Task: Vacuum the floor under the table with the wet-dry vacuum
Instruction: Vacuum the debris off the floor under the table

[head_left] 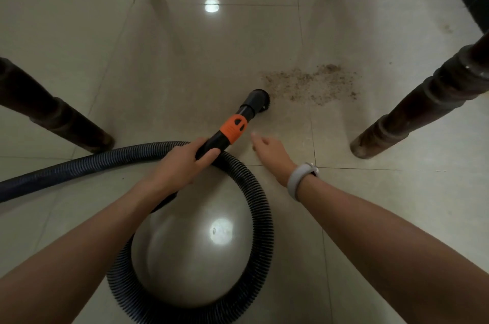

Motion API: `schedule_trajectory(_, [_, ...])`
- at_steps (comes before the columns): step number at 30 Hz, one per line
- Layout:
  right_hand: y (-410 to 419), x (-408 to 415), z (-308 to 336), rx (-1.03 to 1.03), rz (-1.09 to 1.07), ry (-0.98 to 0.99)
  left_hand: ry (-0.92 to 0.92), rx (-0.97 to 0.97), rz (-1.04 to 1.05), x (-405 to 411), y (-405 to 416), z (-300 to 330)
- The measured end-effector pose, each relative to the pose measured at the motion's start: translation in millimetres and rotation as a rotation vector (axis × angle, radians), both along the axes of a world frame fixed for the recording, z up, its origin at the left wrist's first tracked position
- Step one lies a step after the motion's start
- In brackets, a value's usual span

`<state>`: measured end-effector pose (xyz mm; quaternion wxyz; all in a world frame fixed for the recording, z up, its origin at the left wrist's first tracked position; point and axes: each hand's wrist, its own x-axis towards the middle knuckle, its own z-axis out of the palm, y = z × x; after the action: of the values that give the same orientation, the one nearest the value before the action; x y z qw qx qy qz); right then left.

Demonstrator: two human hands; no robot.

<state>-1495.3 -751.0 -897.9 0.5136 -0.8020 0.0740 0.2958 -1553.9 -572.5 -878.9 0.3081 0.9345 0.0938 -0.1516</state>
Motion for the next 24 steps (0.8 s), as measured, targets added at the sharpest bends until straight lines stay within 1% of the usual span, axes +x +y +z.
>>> schedule_trajectory(3, [18.9,6.5,14.4,0.222,-0.153,0.219,0.032,0.04,-0.059,-5.4,-8.2,2.4])
schedule_trajectory(5, [28.0,7.1,18.8,0.33,-0.237,0.342,0.038,0.042,-0.089,-7.3,-12.9,6.2])
schedule_trajectory(9, [35.6,10.0,17.9,0.372,-0.375,0.339,0.039,0.076,-0.16,-2.5,-16.5,14.9])
schedule_trajectory(14, [24.1,22.4,22.5,0.387,-0.43,0.336,0.149,-0.009,-0.166,-6.1,-4.5,18.2])
schedule_trajectory(17, [18.5,27.6,21.2,0.389,-0.459,0.348,0.145,-0.046,-0.123,-16.7,-0.9,15.1])
schedule_trajectory(21, [25.1,23.6,19.0,0.488,-0.561,0.391,0.127,-0.107,-0.079,-19.1,-3.2,14.7])
schedule_trajectory(24, [29.9,14.1,19.2,0.624,-0.553,0.513,0.095,-0.125,-0.016,-18.7,-5.4,13.9])
